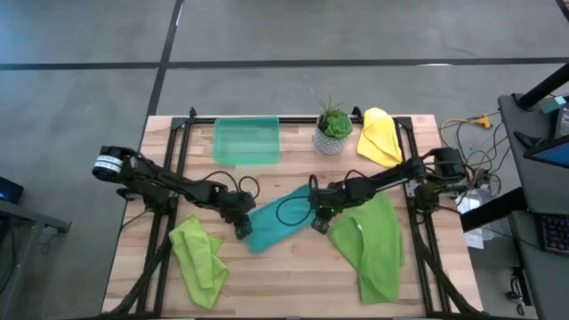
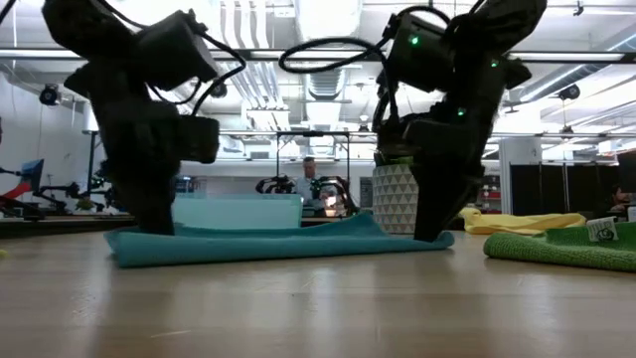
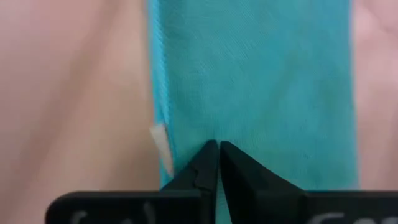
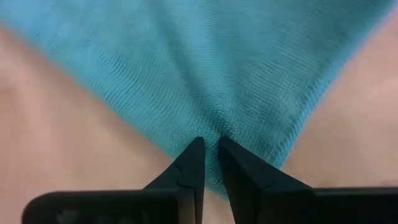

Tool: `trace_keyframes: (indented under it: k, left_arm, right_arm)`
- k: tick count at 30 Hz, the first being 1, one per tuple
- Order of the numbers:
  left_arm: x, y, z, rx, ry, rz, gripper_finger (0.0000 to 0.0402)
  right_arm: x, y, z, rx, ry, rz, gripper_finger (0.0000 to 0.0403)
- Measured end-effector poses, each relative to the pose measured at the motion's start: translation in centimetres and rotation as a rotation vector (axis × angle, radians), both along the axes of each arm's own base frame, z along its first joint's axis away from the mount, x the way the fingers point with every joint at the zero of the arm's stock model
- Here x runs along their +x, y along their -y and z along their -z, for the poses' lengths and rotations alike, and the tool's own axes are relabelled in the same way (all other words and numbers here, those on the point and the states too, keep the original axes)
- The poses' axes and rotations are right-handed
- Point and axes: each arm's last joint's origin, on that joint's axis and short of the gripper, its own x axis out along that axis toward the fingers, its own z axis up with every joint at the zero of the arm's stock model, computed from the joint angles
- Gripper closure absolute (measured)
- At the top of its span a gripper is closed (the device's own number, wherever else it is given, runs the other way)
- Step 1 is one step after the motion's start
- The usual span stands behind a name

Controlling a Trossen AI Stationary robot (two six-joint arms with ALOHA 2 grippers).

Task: Fold microfiber towels
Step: Fold the blue microfiber cloth

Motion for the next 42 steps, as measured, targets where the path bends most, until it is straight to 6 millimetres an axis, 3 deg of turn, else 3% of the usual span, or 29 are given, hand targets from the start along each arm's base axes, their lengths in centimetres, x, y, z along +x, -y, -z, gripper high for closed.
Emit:
trace_keyframes:
  k: [7,12,15,21,28,32,36,42]
  left_arm:
    - [-0.4,1.1,-1.7,-0.123,0.051,0.05,0.0396]
    - [-0.6,0.1,-4.1,-0.026,0.205,-0.026,0.0398]
    - [0.3,-1.3,-4.6,0.002,0.307,-0.046,0.04]
    - [4.3,-5.0,-4.1,0.088,0.37,-0.047,0.0401]
    - [12.3,-7.9,-3.9,0.196,0.417,0.109,0.0401]
    - [15.6,-9.5,-3.2,0.28,0.337,0.063,0.0401]
    - [17.4,-10.9,-2.7,0.322,0.248,0.072,0.0402]
    - [17.5,-11.2,-1.1,0.34,0.077,0.12,0.0402]
  right_arm:
    - [-0.4,1.9,-1.7,-0.054,0.038,0.004,0.0356]
    - [-1.0,1.3,-4.2,-0.046,0.123,-0.044,0.0356]
    - [-1.5,0.5,-5.8,-0.024,0.18,-0.04,0.0356]
    - [-3.1,-0.9,-9.0,-0.018,0.279,-0.014,0.0356]
    - [-6.0,-1.6,-12.5,-0.071,0.359,0.023,0.0355]
    - [-7.5,-1.4,-13.8,-0.063,0.385,0.032,0.0355]
    - [-8.7,-1.1,-14.7,-0.073,0.396,0.05,0.0355]
    - [-9.6,-0.8,-15.4,-0.126,0.419,0.068,0.0355]
